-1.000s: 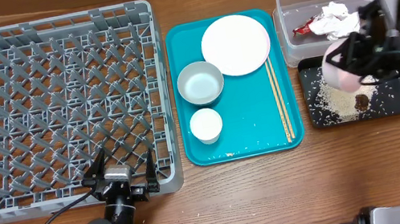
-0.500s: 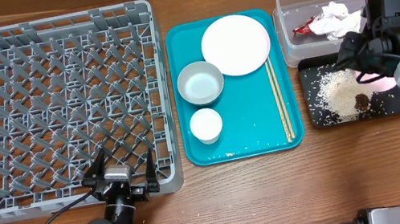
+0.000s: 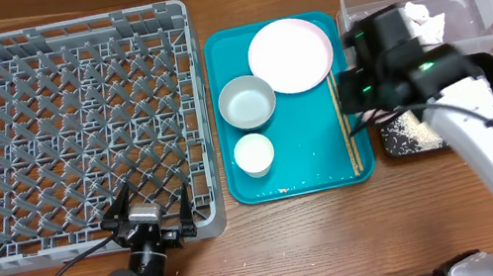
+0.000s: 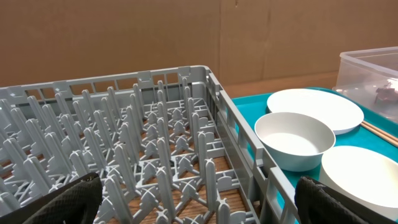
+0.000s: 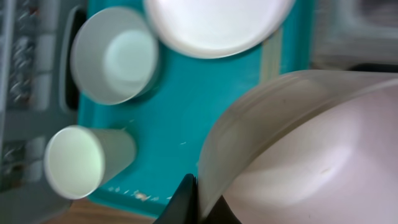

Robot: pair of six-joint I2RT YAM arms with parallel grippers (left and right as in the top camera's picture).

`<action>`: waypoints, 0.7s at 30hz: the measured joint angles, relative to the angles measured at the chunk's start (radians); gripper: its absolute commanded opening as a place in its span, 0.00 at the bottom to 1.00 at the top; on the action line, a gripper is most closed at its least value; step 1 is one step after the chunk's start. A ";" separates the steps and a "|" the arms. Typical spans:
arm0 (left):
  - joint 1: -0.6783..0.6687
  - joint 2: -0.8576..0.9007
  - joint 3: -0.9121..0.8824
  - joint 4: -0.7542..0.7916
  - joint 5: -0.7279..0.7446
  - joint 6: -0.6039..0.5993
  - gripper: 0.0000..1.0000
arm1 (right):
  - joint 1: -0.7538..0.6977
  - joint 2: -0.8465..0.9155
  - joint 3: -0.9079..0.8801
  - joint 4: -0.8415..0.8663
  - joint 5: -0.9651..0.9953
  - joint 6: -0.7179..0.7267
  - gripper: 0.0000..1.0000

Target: Sort waste into correct bins and load items into the dishwasher

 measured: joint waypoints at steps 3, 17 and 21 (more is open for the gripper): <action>0.000 0.000 0.000 0.000 0.000 0.000 1.00 | 0.082 0.031 0.000 0.016 -0.018 0.019 0.04; 0.000 0.000 0.000 0.000 0.000 0.000 1.00 | 0.243 0.282 0.000 0.078 -0.030 0.089 0.04; 0.000 0.000 0.000 0.000 0.000 0.000 1.00 | 0.242 0.312 0.000 0.080 -0.030 0.096 0.04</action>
